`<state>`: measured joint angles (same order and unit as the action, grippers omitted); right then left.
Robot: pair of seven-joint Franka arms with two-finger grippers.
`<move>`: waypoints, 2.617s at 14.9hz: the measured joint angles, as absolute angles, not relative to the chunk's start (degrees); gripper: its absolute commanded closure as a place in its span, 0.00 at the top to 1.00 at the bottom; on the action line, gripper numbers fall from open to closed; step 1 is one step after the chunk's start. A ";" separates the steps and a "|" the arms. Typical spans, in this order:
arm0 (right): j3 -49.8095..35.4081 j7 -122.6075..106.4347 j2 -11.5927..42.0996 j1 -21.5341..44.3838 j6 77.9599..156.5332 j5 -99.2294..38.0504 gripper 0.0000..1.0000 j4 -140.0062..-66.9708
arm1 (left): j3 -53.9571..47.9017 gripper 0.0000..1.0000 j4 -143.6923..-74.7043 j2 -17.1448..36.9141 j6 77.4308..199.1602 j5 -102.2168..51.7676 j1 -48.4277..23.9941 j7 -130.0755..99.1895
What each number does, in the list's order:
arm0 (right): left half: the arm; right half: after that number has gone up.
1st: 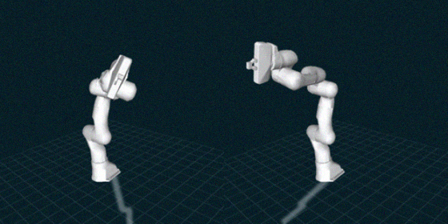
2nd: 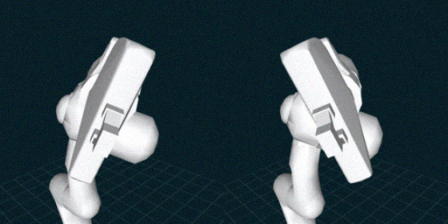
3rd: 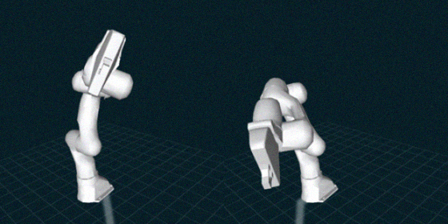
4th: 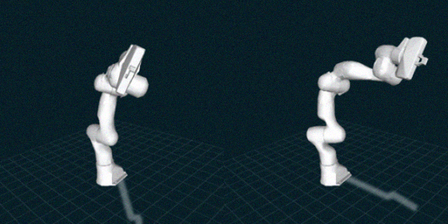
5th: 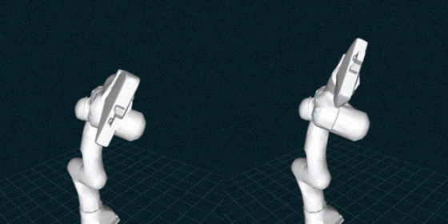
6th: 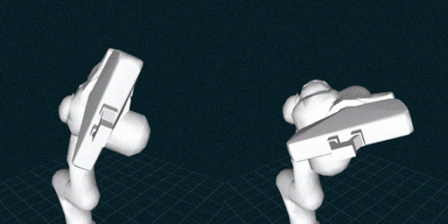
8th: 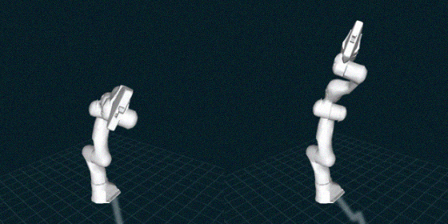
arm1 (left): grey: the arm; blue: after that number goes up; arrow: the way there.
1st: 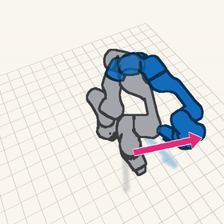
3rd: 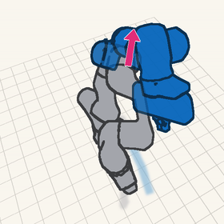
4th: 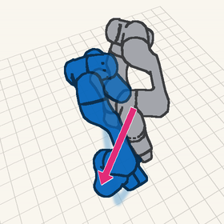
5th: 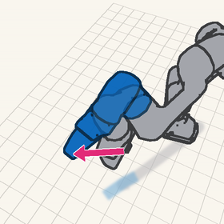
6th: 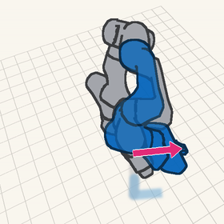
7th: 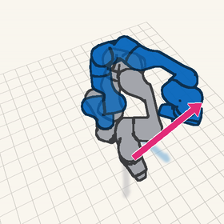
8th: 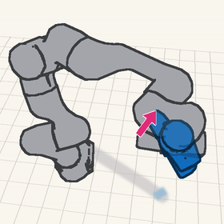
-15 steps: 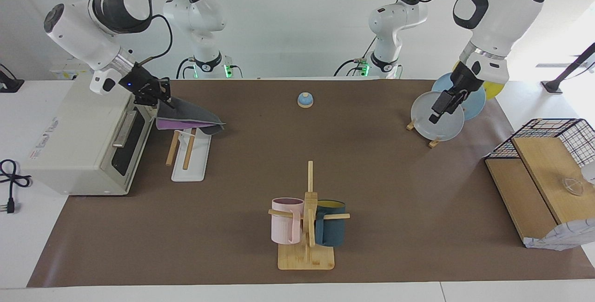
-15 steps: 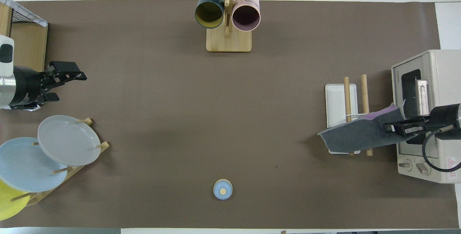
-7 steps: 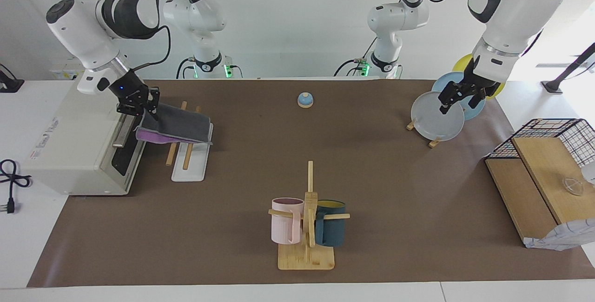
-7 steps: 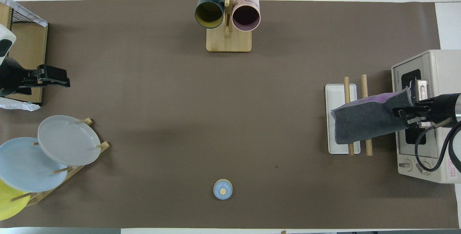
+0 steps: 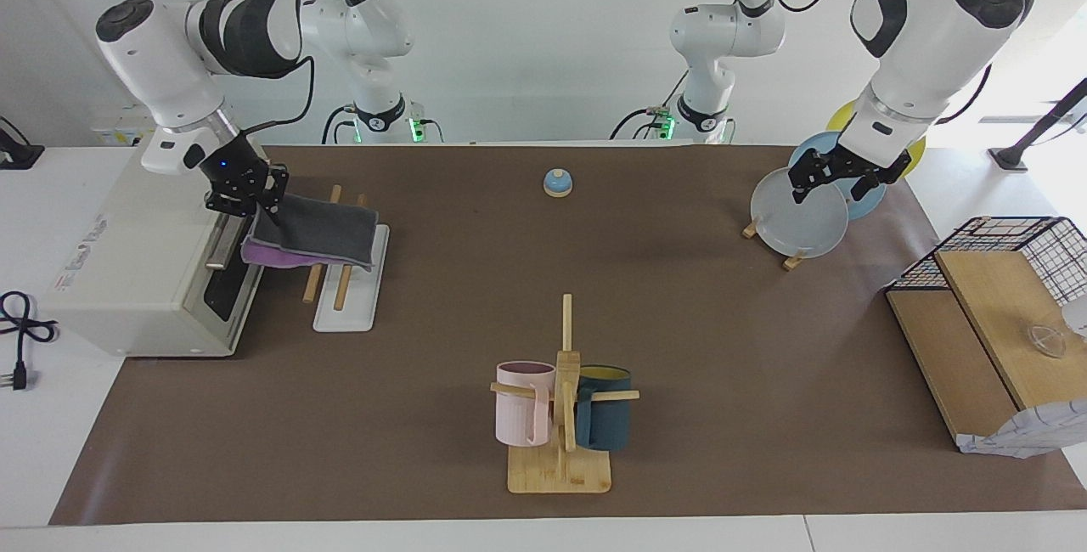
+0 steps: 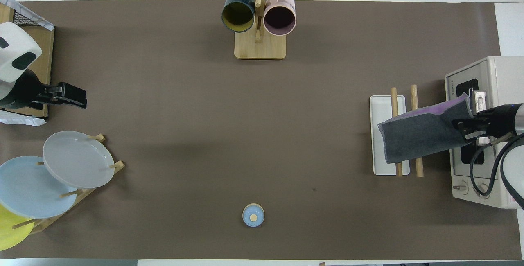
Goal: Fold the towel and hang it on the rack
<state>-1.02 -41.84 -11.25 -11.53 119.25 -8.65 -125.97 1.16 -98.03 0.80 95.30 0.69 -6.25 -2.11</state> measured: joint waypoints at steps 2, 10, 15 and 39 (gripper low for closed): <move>-1.18 -41.85 -11.24 -11.49 119.25 -8.36 0.10 -125.97 | 1.19 1.00 -96.39 2.74 96.07 0.69 -6.18 -2.11; -1.98 -41.31 -11.25 -11.44 115.62 -8.26 1.00 -125.49 | 0.91 1.00 -90.98 2.77 89.28 0.69 -6.22 -2.12; -5.10 -36.82 -11.18 -11.37 109.50 -8.23 1.00 -120.94 | 0.69 1.00 -93.53 1.38 89.21 0.69 -6.21 -2.92; -6.91 -3.33 2.04 -2.44 79.90 0.35 1.00 -89.11 | -4.02 1.00 -93.71 0.63 91.54 0.69 -1.14 -2.92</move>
